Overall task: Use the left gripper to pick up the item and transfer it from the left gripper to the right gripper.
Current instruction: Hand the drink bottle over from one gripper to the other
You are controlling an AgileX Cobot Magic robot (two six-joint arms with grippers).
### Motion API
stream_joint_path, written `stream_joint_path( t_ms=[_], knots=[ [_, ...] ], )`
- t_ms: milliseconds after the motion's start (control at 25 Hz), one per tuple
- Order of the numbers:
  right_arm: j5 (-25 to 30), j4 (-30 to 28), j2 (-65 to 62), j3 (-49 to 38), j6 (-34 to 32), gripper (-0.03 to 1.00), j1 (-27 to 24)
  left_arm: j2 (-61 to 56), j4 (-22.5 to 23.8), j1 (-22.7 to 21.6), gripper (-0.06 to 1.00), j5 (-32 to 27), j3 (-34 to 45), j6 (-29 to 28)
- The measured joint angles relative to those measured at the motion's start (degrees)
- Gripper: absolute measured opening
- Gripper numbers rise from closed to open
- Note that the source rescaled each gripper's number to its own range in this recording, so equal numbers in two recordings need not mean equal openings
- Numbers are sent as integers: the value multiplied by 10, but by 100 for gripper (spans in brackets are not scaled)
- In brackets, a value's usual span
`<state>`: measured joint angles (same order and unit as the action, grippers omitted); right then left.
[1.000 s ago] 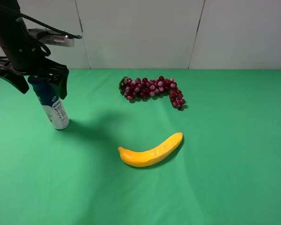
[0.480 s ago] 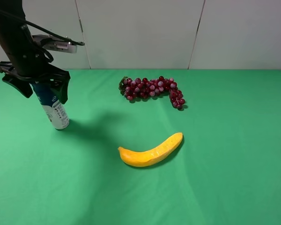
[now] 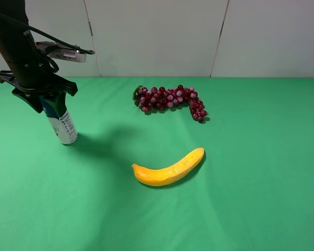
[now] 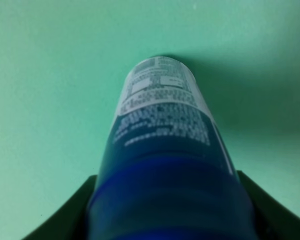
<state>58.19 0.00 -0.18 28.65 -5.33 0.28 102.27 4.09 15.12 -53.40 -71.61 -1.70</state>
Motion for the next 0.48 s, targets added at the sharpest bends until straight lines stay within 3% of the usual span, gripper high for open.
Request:
stream_joint_path(
  t_ms=[480],
  knots=[
    [0,0,0,0,0,100,0,1,0,0,0,-17,-7,-7]
  ],
)
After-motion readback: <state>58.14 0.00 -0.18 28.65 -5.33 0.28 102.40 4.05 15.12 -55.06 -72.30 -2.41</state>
